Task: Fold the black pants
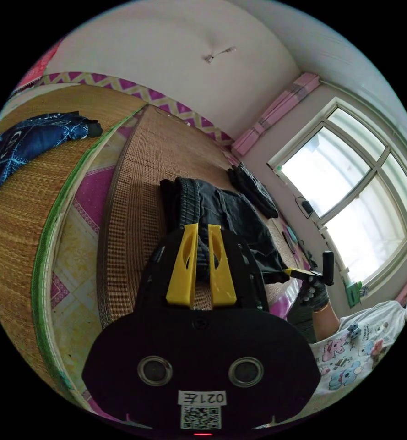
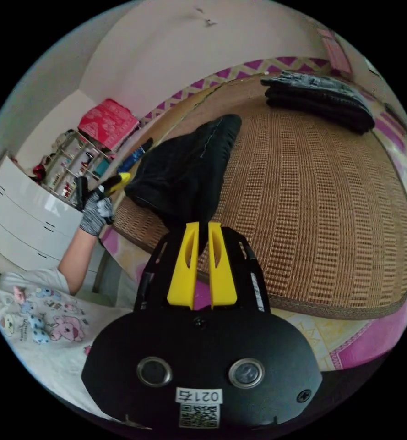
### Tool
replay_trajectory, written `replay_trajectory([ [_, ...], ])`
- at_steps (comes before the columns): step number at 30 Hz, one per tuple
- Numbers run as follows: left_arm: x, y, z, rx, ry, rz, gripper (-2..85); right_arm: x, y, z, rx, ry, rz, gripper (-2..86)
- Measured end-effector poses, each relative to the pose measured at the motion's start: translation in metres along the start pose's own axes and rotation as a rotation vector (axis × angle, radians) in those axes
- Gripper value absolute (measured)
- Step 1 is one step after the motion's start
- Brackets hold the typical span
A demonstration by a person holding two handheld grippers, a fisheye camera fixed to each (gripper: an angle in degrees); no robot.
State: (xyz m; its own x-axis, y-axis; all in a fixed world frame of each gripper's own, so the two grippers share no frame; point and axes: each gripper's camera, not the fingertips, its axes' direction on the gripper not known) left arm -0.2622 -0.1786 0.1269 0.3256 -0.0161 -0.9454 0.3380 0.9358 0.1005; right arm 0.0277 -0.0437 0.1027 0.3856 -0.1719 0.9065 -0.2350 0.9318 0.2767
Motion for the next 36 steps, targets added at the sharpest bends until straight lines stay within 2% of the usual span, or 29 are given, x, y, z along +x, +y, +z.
replay_trajectory([
  [3,-0.014,-0.008,0.015,-0.008,-0.044,-0.026,4.9,0.031,-0.012,-0.031,0.005,-0.086,0.040,5.5],
  [7,-0.045,-0.027,0.027,0.006,-0.045,-0.107,9.8,0.060,-0.056,-0.095,0.143,-0.103,0.029,7.6],
  [10,-0.069,-0.044,0.055,-0.046,-0.004,-0.166,12.0,0.114,-0.135,-0.083,0.069,-0.204,0.073,9.6],
  [12,-0.081,-0.053,0.077,-0.095,0.020,-0.190,14.3,0.155,-0.196,-0.055,-0.019,-0.409,0.112,11.6],
  [18,-0.106,-0.071,0.125,-0.228,0.224,-0.240,19.3,0.212,-0.293,-0.010,-0.190,-0.562,0.176,14.8],
  [23,-0.098,-0.083,0.173,-0.407,0.237,-0.164,15.8,0.209,-0.338,0.007,-0.265,-0.560,0.153,14.0],
  [26,-0.083,-0.084,0.201,-0.489,0.143,-0.083,10.7,0.209,-0.357,0.011,-0.284,-0.508,0.139,12.2],
  [28,-0.081,-0.080,0.213,-0.481,0.160,-0.082,8.4,0.212,-0.361,0.010,-0.272,-0.471,0.127,10.7],
  [32,-0.059,-0.076,0.215,-0.432,0.163,-0.049,6.7,0.218,-0.368,-0.009,-0.207,-0.545,0.085,7.4],
  [36,0.006,-0.095,0.220,-0.383,0.166,0.085,6.5,0.239,-0.389,-0.066,-0.124,-0.554,0.036,6.9],
])
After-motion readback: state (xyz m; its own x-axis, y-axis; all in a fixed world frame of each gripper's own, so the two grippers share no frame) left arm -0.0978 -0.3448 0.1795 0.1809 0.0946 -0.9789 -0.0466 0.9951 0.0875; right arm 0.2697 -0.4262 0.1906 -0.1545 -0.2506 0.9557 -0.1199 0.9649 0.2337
